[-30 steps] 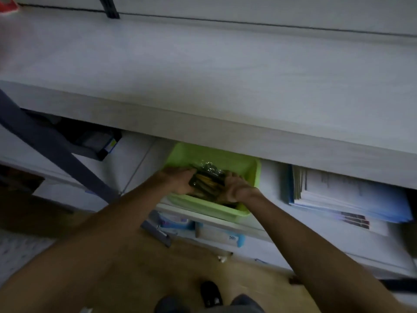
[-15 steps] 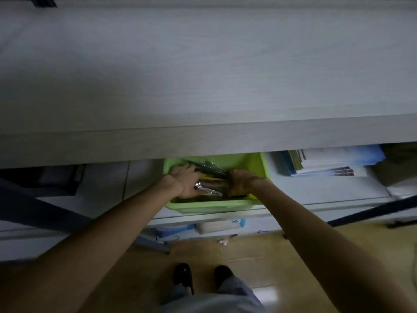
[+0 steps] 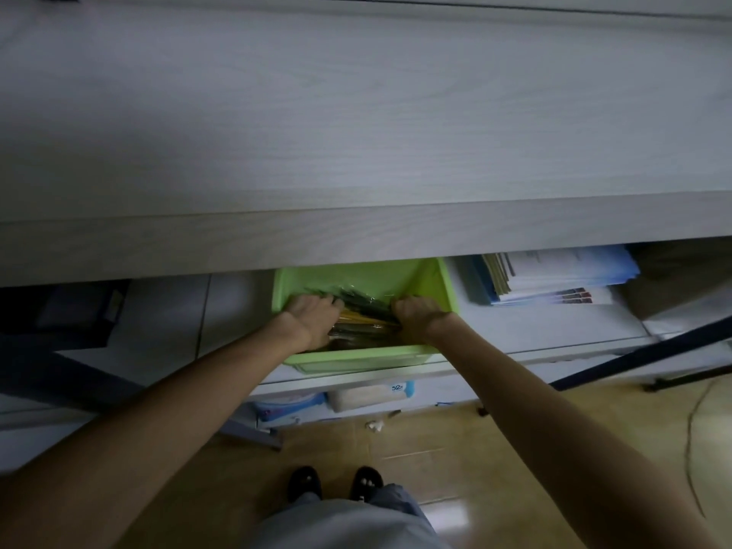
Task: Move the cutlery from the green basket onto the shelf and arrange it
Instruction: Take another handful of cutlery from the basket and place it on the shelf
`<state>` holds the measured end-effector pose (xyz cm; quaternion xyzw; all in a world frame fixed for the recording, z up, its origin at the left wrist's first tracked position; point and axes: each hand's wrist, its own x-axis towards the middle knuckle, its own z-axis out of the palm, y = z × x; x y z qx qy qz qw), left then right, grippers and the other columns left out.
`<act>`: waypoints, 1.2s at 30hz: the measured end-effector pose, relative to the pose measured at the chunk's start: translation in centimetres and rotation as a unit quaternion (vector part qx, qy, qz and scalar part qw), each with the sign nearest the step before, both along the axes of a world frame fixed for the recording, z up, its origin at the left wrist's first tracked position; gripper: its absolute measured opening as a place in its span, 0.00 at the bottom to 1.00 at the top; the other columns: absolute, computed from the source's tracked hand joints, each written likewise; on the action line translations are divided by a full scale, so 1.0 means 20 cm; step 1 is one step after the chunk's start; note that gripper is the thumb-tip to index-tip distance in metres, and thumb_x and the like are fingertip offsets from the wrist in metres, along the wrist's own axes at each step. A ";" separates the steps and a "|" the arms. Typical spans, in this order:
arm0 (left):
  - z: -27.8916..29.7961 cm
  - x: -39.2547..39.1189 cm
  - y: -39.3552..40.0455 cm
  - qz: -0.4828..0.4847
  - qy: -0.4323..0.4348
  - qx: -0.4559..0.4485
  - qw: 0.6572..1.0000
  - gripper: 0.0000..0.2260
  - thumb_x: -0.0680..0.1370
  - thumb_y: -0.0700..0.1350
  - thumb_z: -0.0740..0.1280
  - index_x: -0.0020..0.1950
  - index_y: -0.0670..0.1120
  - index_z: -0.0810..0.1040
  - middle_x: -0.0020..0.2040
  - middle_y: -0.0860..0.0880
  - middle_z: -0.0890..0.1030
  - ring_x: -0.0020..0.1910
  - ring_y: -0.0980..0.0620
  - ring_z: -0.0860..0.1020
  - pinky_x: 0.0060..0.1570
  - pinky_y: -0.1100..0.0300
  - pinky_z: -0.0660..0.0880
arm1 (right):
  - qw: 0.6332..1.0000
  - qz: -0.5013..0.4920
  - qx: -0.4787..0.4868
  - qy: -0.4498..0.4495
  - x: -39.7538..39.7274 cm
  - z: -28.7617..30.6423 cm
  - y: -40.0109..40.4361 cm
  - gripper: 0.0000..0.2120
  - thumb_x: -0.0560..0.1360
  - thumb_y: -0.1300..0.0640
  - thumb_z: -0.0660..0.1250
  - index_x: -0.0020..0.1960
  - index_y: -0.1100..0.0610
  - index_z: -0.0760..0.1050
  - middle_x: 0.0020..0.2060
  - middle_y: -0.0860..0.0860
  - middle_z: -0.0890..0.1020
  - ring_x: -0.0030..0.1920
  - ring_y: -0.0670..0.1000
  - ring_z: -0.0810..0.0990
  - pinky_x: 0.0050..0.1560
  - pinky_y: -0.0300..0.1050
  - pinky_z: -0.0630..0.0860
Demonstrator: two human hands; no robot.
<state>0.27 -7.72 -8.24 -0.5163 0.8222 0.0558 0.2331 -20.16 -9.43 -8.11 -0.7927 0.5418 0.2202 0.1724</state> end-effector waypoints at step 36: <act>-0.05 0.00 0.00 0.002 -0.028 0.043 0.999 0.17 0.83 0.49 0.60 0.71 0.46 0.70 0.62 0.44 0.78 0.57 0.45 0.79 0.49 0.54 0.74 | 0.993 -0.022 0.100 -0.063 -0.02 0.12 -0.15 0.20 0.78 0.47 0.70 0.63 0.58 0.73 0.57 0.55 0.79 0.53 0.55 0.78 0.50 0.47 0.75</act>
